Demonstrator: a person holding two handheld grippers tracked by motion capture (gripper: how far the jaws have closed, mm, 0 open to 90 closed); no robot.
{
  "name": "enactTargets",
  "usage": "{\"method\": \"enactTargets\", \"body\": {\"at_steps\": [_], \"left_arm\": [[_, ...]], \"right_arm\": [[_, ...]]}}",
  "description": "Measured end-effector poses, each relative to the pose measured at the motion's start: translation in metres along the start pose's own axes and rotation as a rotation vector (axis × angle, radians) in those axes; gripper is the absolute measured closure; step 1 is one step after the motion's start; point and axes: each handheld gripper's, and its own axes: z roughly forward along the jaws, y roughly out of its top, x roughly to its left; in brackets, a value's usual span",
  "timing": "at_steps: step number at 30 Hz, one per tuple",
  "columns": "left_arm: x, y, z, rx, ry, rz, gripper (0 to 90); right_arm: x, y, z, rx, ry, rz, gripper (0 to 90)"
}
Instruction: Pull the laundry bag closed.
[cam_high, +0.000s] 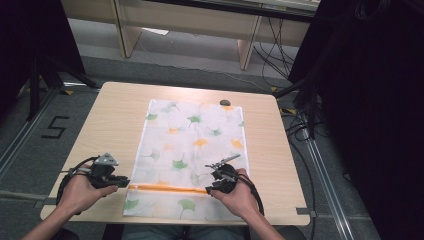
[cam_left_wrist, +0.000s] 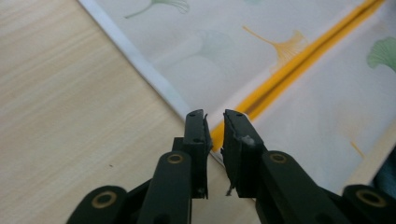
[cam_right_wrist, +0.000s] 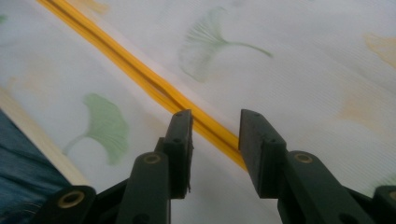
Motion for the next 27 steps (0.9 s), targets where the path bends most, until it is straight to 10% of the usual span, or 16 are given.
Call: {"method": "enactTargets", "body": {"at_steps": [6,8,18,21,27], "left_arm": [[0.008,0.009,0.011,0.051,0.015,-0.025,84.4],[0.007,0.011,0.014,0.079,0.004,-0.029,86.1],[0.007,0.008,0.023,0.121,-0.024,-0.075,89.2],[0.009,0.007,0.023,0.16,-0.028,-0.024,89.2],[0.002,0.007,0.023,0.119,-0.022,-0.058,88.9]], "right_arm": [[0.025,0.019,0.009,0.04,-0.016,-0.031,66.4],[0.033,0.027,0.015,0.021,0.036,-0.124,67.4],[0.088,0.067,0.051,0.04,0.137,-0.157,73.5],[0.096,0.071,0.056,0.05,0.147,-0.161,73.9],[0.121,0.089,0.08,0.078,0.183,-0.159,73.4]]}}
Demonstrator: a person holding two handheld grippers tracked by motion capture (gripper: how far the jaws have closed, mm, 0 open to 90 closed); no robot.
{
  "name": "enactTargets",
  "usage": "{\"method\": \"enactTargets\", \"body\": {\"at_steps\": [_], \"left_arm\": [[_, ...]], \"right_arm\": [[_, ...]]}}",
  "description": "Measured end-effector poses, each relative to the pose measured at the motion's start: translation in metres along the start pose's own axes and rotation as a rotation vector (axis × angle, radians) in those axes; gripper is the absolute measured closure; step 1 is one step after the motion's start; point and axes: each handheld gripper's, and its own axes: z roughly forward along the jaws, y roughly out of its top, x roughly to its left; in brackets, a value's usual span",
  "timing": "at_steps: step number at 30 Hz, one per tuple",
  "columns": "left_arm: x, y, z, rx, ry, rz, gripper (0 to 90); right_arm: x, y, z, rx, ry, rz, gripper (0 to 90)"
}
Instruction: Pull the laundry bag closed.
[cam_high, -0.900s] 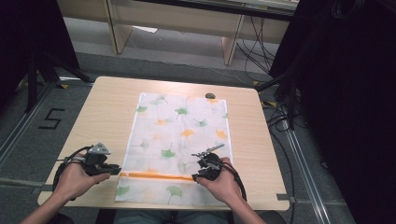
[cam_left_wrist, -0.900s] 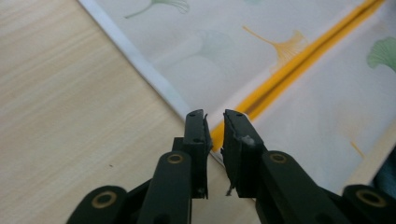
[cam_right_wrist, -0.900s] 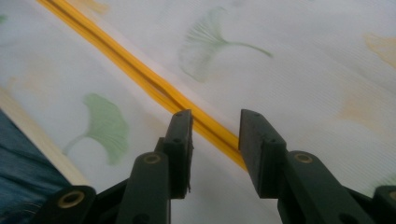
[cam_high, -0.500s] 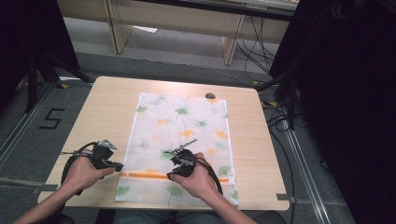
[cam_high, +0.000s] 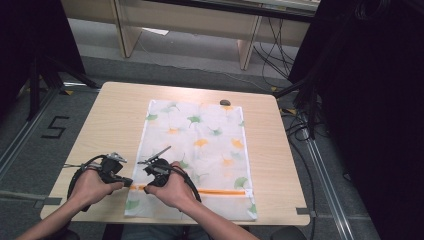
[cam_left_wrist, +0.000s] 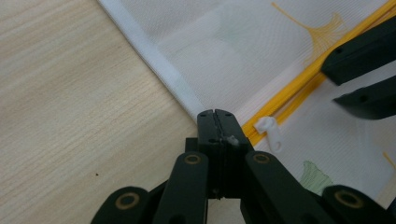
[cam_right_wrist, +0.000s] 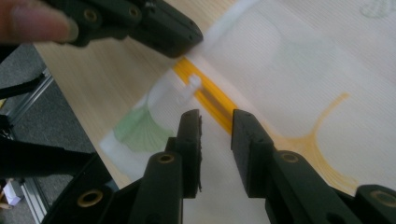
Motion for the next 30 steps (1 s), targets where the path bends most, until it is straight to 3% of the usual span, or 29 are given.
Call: {"method": "enactTargets", "body": {"at_steps": [1,2,3,4,5,6,8,9,10,11,12,13,17,18,19,20,21,22,26,27,30], "left_arm": [[0.0,0.0,0.0,0.0,0.0,0.0,88.9],[0.0,0.001,-0.004,0.009,-0.002,0.041,88.9],[-0.005,0.001,-0.003,-0.013,0.0,0.004,88.9],[-0.005,0.001,-0.003,-0.013,0.0,0.004,88.8],[-0.004,0.0,-0.003,0.01,-0.006,0.037,88.8],[-0.004,-0.001,-0.002,0.018,-0.006,0.035,88.8],[-0.002,-0.002,-0.003,0.06,-0.003,0.072,88.9],[-0.003,-0.003,-0.002,0.038,0.004,0.04,88.8],[-0.001,-0.003,-0.003,0.063,0.002,0.067,88.7],[-0.001,-0.004,-0.002,0.065,-0.005,0.067,88.7],[-0.001,-0.004,-0.001,0.067,-0.004,0.069,88.7],[-0.004,-0.005,0.001,0.041,-0.003,0.033,88.6],[-0.003,-0.005,0.0,0.061,-0.012,0.049,88.4],[-0.005,-0.006,0.002,0.035,-0.008,0.015,88.3],[-0.005,-0.006,0.002,0.035,-0.008,0.015,88.3],[-0.001,-0.006,0.0,0.066,-0.009,0.056,88.2],[-0.003,-0.006,0.001,0.052,-0.007,0.031,88.2],[-0.003,-0.006,0.001,0.052,-0.007,0.031,88.2],[-0.002,-0.006,0.0,0.064,-0.005,0.047,88.3],[-0.003,-0.007,0.001,0.052,-0.004,0.034,88.3],[0.0,-0.007,0.001,0.078,-0.009,0.058,88.2]], "right_arm": [[0.001,0.002,0.002,0.0,0.004,0.001,73.0],[0.008,0.007,0.007,-0.028,0.023,0.067,72.6],[0.005,0.007,0.008,-0.008,0.002,0.004,72.3],[0.004,0.008,0.01,-0.004,-0.013,-0.03,72.1],[0.004,0.008,0.01,-0.004,-0.013,-0.03,72.1],[0.008,0.011,0.012,0.009,-0.002,0.008,71.9],[0.009,0.013,0.018,0.015,-0.015,-0.006,71.6],[0.016,0.015,0.021,-0.016,0.012,0.088,71.5],[0.01,0.014,0.022,0.007,-0.019,-0.008,71.5],[0.016,0.016,0.024,-0.008,0.016,0.075,71.4],[0.016,0.016,0.027,-0.005,0.009,0.073,71.3],[0.017,0.016,0.03,0.001,0.009,0.084,71.0],[0.018,0.017,0.033,0.0,0.0,0.076,70.6],[0.019,0.017,0.036,-0.002,-0.007,0.1,71.7],[0.019,0.017,0.036,-0.002,-0.007,0.1,71.7],[0.019,0.017,0.035,0.001,-0.011,0.092,71.9],[0.019,0.017,0.035,0.003,-0.016,0.089,72.5],[0.019,0.017,0.035,0.003,-0.016,0.089,72.5],[0.023,0.017,0.035,0.014,-0.039,0.116,74.0],[0.023,0.016,0.036,0.003,-0.049,0.096,74.1],[0.026,0.014,0.036,-0.005,-0.076,0.087,77.1]]}}
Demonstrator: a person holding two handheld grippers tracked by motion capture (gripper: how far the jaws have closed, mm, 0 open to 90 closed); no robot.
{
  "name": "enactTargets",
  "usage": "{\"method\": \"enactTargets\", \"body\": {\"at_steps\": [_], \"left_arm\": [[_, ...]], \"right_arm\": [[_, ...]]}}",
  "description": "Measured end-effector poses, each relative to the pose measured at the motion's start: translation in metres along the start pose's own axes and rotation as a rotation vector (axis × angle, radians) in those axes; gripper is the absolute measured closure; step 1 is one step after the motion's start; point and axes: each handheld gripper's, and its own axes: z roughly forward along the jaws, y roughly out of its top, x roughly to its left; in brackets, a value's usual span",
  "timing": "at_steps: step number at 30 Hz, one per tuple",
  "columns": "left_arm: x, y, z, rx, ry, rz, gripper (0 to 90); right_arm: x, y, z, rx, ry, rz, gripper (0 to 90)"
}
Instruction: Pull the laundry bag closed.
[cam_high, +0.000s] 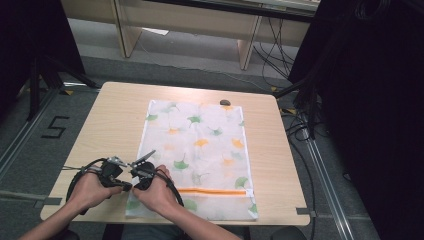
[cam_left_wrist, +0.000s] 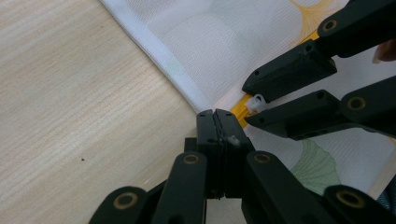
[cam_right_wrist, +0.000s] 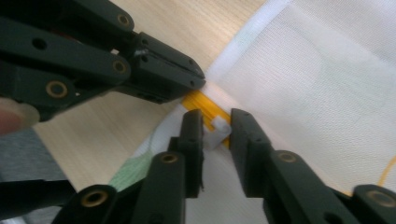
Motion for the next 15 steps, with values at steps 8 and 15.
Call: {"method": "enactTargets", "body": {"at_steps": [8,15], "left_arm": [[-0.002,0.0002,0.0001,0.006,0.01,0.013,88.1],[-0.0016,0.0004,-0.0005,0.018,0.016,0.032,88.4]], "right_arm": [[0.0007,-0.0001,-0.0007,0.003,-0.01,-0.021,79.1],[0.0055,0.0009,0.0012,-0.006,-0.014,0.015,73.6]]}}
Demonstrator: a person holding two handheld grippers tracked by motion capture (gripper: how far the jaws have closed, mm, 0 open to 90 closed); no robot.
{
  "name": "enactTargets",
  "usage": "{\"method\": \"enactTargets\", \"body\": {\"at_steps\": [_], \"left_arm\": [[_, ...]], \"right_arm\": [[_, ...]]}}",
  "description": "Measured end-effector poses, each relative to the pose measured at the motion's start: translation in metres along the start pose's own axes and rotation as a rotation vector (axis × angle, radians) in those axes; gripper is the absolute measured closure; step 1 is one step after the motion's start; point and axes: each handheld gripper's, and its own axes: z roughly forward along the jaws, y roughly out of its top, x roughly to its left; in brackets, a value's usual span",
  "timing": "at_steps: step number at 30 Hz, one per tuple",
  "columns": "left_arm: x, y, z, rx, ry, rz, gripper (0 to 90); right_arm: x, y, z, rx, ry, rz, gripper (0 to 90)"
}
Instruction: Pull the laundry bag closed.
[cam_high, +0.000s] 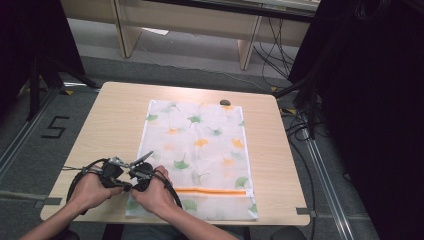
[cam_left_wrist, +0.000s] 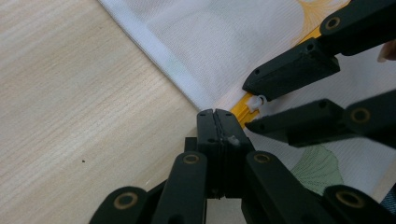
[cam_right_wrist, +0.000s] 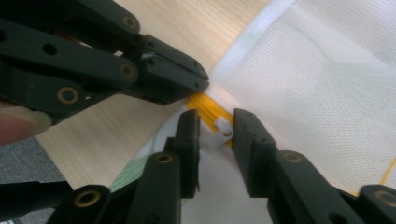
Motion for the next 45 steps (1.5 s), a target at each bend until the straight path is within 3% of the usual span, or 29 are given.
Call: {"method": "enactTargets", "body": {"at_steps": [1,3,4,7,8,10,11,12,13,14,20,21,24,31,32,35,39,40,41,43,45], "left_arm": [[-0.003,0.0,0.003,-0.039,0.003,-0.044,88.4],[-0.003,-0.001,0.004,-0.046,-0.007,-0.054,88.3],[-0.001,-0.001,0.001,-0.022,0.002,-0.033,88.3],[-0.002,-0.001,0.002,-0.032,0.003,-0.047,88.2],[0.001,0.0,0.0,-0.001,-0.003,-0.007,88.2],[-0.001,-0.001,0.001,-0.019,-0.001,-0.031,88.2],[-0.007,-0.001,0.005,-0.082,-0.008,-0.104,88.2],[-0.007,-0.001,0.005,-0.082,-0.008,-0.104,88.1],[-0.001,-0.001,0.001,-0.016,-0.005,-0.021,88.0],[-0.004,-0.001,0.002,-0.04,0.004,-0.049,87.8],[-0.003,-0.001,0.003,-0.048,-0.009,-0.055,87.7],[-0.002,0.0,0.001,-0.019,0.0,-0.024,87.8],[-0.006,-0.001,0.004,-0.068,-0.004,-0.079,87.7],[-0.007,-0.001,0.005,-0.076,-0.004,-0.088,87.6],[-0.006,-0.001,0.004,-0.076,-0.003,-0.087,87.6],[-0.005,0.0,0.004,-0.051,0.01,-0.056,87.3],[-0.005,0.0,0.004,-0.059,0.01,-0.066,86.8],[-0.002,0.0,0.001,-0.033,0.003,-0.022,86.5],[-0.004,0.0,0.001,-0.066,0.003,-0.042,86.7],[-0.008,0.003,-0.005,-0.121,0.008,-0.043,86.8],[-0.01,0.004,-0.006,-0.123,0.004,-0.031,86.4]], "right_arm": [[0.0,0.0,0.0,-0.002,-0.001,0.013,74.7],[0.0,0.0,0.0,-0.008,-0.013,0.027,77.6],[-0.004,-0.001,-0.001,0.01,-0.034,-0.029,78.7],[-0.005,-0.003,0.0,-0.003,-0.039,-0.029,81.2],[-0.007,-0.004,-0.001,-0.009,-0.043,-0.028,82.1],[-0.008,-0.005,-0.001,-0.013,-0.04,-0.045,82.2],[-0.006,-0.005,-0.001,-0.017,-0.032,-0.034,82.4],[-0.005,-0.005,-0.001,-0.015,-0.037,-0.04,82.4],[-0.005,-0.004,-0.001,-0.016,-0.036,-0.05,82.4],[-0.005,-0.003,-0.002,0.003,-0.033,-0.045,82.4],[-0.007,-0.003,-0.004,0.024,-0.025,-0.067,77.7],[-0.005,-0.003,-0.003,0.019,-0.028,-0.056,78.1],[-0.005,-0.004,-0.004,0.016,-0.031,-0.089,81.3],[-0.006,-0.005,-0.005,0.017,-0.035,-0.091,86.9],[-0.008,-0.005,-0.006,0.017,-0.026,-0.11,88.7],[-0.013,-0.004,-0.008,0.035,-0.035,-0.098,89.5],[-0.017,-0.003,-0.008,0.035,-0.024,-0.101,90.0],[-0.018,-0.003,-0.008,0.033,-0.018,-0.111,90.0],[-0.019,-0.003,-0.008,0.034,-0.021,-0.11,90.0],[-0.019,-0.003,-0.009,0.033,-0.007,-0.103,90.0],[-0.02,-0.003,-0.009,0.028,-0.009,-0.113,90.0]]}}
